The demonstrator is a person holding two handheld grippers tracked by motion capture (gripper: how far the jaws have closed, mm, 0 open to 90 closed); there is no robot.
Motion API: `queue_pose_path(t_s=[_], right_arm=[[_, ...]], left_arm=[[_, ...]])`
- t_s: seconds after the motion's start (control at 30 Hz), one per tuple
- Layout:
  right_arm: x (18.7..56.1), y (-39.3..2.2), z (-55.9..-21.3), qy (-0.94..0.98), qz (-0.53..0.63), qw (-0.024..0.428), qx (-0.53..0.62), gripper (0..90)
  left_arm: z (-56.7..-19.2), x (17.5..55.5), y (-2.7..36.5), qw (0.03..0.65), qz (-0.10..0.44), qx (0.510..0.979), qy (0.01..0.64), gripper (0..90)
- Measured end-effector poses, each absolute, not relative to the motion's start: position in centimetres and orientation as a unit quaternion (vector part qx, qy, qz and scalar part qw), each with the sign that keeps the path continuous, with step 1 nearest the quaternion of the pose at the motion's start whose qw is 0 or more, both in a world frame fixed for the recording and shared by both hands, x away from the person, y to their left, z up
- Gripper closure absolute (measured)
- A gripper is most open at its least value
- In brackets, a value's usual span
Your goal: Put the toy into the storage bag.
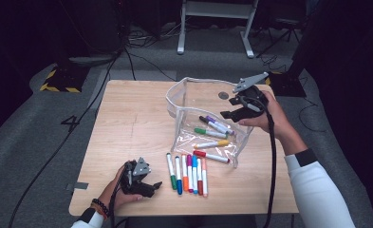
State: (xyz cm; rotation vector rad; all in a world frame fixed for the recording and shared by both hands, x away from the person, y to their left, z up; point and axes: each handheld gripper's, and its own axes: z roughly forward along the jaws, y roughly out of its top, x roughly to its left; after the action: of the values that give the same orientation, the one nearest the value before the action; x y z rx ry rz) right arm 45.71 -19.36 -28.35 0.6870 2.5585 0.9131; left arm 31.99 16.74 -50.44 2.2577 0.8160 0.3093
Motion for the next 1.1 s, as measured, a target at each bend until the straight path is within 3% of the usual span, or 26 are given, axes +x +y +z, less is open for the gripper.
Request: queue_pose_path(t_s=[0.6,1.1], right_arm=[[37.6,-25.8,-28.2,0.865,0.382,0.230,0.228,36.0],[33.0,-29.5,-35.8,0.854,0.408,0.213,0.244,37.3]], left_arm=[[-50.4,32.0,16.7,0.353,0.120,0.873,0.316,15.7],[-50.4,32.0,16.7,0.353,0.120,0.872,0.317,15.6]])
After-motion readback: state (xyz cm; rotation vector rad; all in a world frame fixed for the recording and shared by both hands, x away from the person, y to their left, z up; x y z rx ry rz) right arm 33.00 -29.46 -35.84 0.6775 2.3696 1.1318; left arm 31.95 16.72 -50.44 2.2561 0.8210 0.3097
